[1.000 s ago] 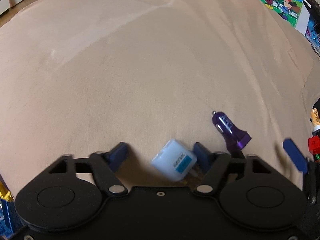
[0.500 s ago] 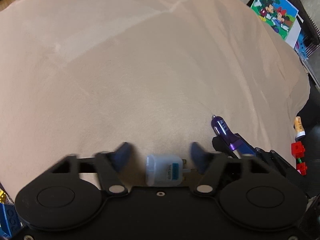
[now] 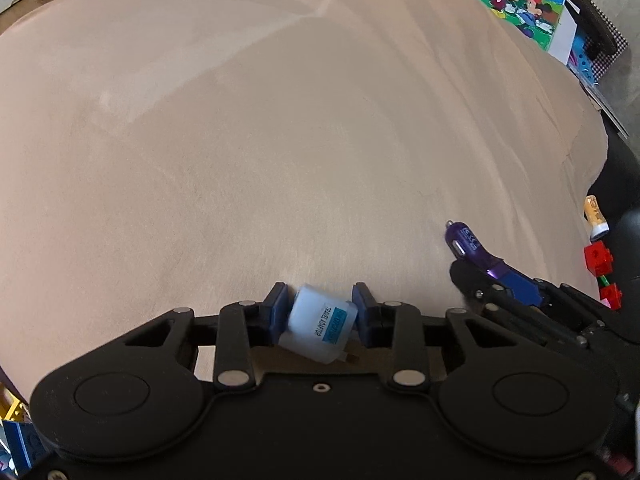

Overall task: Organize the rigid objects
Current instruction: 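Grasp the white plug adapter with the left tool while the right grasps the purple car charger, then lower the white adapter into the basket with the left tool while the right drops the purple charger in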

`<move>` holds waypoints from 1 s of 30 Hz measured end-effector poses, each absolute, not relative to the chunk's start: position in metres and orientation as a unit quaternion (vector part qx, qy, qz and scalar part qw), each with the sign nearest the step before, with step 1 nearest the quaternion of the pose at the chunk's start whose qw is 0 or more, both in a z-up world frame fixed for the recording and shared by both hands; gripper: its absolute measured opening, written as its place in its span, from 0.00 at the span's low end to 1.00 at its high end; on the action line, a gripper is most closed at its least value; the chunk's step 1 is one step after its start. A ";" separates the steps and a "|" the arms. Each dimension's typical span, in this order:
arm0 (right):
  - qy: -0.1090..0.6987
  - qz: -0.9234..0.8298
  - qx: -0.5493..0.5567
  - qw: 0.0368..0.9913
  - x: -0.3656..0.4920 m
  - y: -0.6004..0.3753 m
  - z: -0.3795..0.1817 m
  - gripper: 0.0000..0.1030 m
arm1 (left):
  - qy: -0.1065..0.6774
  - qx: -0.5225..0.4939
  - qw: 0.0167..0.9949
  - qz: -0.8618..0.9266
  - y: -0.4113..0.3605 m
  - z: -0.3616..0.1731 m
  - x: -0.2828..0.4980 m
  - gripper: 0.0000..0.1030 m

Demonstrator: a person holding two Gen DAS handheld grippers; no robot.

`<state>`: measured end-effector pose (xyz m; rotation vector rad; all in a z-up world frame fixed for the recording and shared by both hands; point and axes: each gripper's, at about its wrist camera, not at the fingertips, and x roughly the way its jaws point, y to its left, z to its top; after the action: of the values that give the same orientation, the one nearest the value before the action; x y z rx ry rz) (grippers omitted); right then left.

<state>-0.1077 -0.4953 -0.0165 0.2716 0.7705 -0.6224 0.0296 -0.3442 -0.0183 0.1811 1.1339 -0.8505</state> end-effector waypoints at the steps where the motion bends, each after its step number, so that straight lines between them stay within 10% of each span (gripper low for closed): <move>1: 0.369 -0.300 0.141 0.868 -0.110 -0.495 -0.016 0.28 | 0.519 0.081 0.757 -0.390 -0.342 -0.018 0.029 0.34; 30: 0.394 -0.093 0.188 0.895 -0.061 -0.321 0.047 0.28 | 0.517 -0.018 0.843 -0.147 -0.083 0.019 0.027 0.34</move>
<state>-0.0611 -0.3207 0.0474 0.3904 0.8173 -0.1933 0.0271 -0.0831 0.0195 -0.0375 1.0914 -0.3094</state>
